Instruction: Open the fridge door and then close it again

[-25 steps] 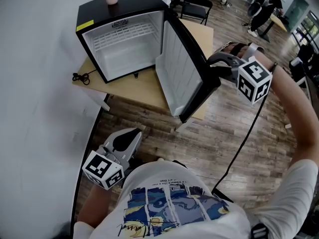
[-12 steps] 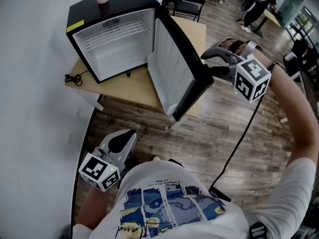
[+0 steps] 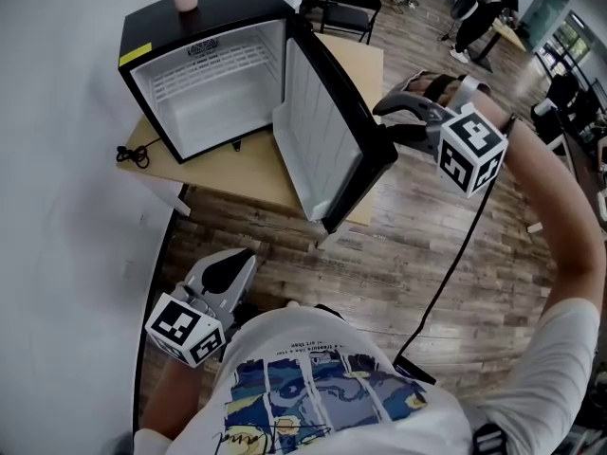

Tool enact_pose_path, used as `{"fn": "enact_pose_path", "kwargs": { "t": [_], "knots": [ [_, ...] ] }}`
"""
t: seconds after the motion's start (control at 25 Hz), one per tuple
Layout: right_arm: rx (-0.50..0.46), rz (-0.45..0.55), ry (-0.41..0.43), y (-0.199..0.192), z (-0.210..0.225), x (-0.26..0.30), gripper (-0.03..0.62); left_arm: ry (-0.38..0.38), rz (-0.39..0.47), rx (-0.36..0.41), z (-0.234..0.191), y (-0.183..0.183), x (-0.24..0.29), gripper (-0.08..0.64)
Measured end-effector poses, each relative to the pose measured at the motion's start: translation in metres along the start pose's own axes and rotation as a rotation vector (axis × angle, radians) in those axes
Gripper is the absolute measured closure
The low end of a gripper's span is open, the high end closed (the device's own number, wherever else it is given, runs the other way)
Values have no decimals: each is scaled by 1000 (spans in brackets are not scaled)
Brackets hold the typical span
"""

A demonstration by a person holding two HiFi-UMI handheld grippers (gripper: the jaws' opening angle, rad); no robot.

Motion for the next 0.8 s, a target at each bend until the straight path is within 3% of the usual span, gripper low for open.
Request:
{"fn": "enact_pose_path", "kwargs": {
  "t": [0.4,0.8],
  "knots": [
    [-130,-20,45,2,2,18,460,27,-8,-16,-3,-6,-4,532],
    [-138,-1,38,14,6,13,513,43,10,-14,-5,1,-2,534]
  ]
}}
Point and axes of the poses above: the fingertips, and each gripper's own axes: x forward along the fingers, z to its right, y out of its top, the point moved 7 cm from there along -x, backward along the fingers, and after that the axes turned 6 degrees about y, right-handed, at the moved point
